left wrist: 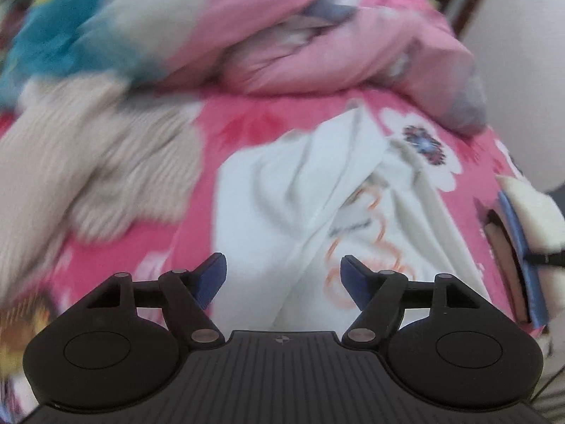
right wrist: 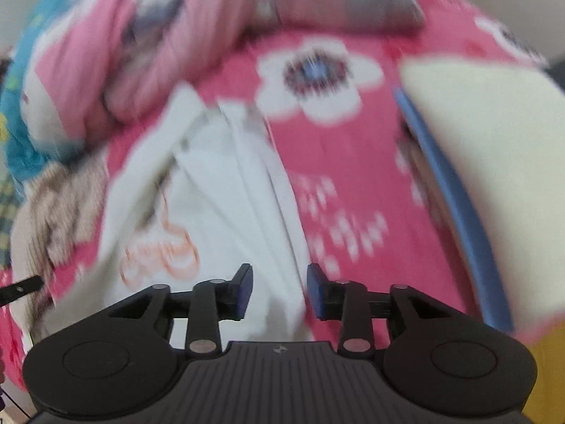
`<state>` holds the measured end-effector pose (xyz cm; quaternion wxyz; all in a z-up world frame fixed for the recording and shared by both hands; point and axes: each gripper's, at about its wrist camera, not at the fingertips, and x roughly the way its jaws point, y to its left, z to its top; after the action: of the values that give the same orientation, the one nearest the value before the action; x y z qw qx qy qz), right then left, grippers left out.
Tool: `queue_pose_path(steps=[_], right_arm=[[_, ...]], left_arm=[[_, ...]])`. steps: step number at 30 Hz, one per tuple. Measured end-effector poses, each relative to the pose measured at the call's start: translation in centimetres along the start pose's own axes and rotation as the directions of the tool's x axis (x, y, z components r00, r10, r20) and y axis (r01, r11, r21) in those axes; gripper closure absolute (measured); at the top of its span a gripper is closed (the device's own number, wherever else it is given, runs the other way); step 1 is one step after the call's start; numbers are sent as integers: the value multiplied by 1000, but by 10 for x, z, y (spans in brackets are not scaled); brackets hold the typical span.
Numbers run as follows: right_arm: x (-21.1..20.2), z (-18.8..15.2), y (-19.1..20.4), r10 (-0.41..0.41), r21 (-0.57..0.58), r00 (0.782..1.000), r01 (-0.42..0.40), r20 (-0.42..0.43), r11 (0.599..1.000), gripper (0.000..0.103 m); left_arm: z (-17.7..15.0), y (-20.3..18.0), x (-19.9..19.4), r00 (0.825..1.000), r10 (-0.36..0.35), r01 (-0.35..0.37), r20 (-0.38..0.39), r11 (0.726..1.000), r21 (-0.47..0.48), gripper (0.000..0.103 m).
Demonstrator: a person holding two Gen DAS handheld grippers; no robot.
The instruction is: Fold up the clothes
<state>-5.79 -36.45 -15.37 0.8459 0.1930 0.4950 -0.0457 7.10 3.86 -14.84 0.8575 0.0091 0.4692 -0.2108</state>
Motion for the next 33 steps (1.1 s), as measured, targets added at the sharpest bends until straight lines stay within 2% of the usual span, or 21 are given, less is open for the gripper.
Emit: queue_pose_path(steps=[4,7,11,13,15,16,17,18,21,23,27,29,31,33], right_arm=[[55,58,10,55,-32,996,-53,68,998,62],[105,100,23,95,-86,992,-87,87,992,62],[152,132,41,114,-191,991,-98,73,977,60],[164,139,42,120,-209,991,-105,60,972,60],[175,146,43,125,-227,991,-112,46,968,64],[181,149,44,128,-235,991,-115,39,965,80],[187,152,44,131,-244,991,-119,32,962,91],[193,156,45,133,-253,991,-122,26,960,96],[211,166,47,140,-279,990,-133,5,951,97],[193,167,38,152,-245,988,-138,40,960,98],[140,161,8,144,-139,985,-130,97,982,98],[114,153,-9,129,-89,987,-121,96,989,98],[88,141,-24,105,-57,991,-101,87,993,98],[69,129,-34,71,-34,996,-69,59,997,98]], left_arm=[[27,-51,73,1000,8,-10,21,991,136,27],[42,-90,134,999,32,-33,11,971,236,27],[44,-126,187,987,159,-146,0,907,396,31],[46,-126,198,982,186,-168,-16,916,363,42],[48,-117,197,986,168,-156,-21,950,269,62],[49,-115,193,985,172,-167,0,956,242,71],[49,-114,189,984,177,-178,22,960,216,88],[49,-113,185,982,183,-188,44,964,189,93],[54,-103,163,971,215,-224,109,972,77,95],[54,-93,139,957,250,-252,145,968,-6,96],[44,-62,80,913,377,-352,157,921,-167,96],[39,-46,50,885,439,-396,155,885,-246,96],[25,-31,25,864,486,-434,127,850,-298,96],[8,-19,7,840,535,-485,90,814,-319,96]])
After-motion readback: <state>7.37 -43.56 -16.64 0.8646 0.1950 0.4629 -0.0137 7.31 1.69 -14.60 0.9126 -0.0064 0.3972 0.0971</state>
